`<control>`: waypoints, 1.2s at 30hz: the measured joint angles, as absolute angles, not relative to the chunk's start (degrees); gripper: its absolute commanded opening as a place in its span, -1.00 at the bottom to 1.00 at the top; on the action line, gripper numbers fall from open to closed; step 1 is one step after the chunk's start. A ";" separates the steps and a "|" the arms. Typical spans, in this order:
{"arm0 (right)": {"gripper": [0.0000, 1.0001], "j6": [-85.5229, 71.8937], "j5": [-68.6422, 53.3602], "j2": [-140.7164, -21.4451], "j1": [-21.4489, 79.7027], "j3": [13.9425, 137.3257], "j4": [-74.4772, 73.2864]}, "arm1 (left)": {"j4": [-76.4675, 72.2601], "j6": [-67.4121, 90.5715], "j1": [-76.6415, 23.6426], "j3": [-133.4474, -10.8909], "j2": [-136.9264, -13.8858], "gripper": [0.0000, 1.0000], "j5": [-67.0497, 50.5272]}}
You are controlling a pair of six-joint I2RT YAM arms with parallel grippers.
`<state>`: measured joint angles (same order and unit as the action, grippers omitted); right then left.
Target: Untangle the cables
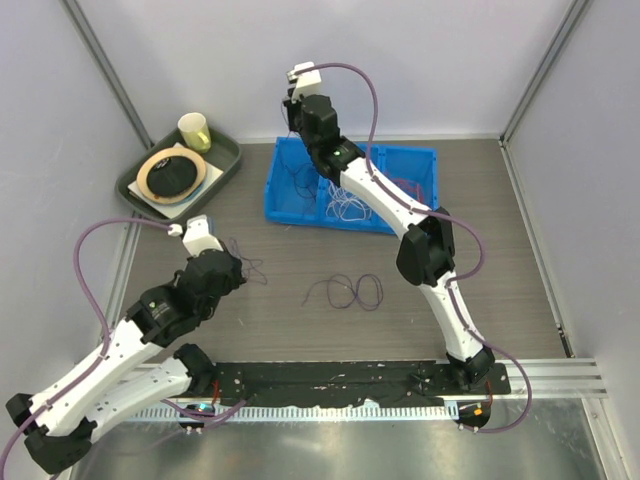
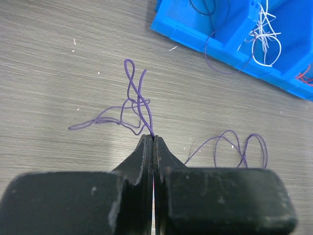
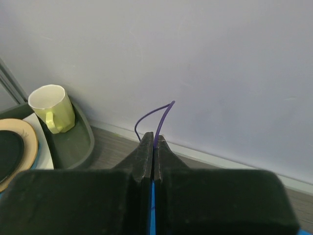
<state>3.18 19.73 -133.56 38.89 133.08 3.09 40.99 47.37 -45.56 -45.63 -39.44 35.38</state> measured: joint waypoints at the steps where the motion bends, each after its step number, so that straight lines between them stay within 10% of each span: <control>1: -0.99 3.16 19.64 -134.19 38.96 134.45 2.83 | 41.43 47.59 -45.56 -45.63 -39.46 -1.00 35.51; 36: -0.99 3.49 22.00 -130.69 39.31 142.74 36.53 | 44.62 49.23 -45.56 -45.56 -35.92 -0.99 36.95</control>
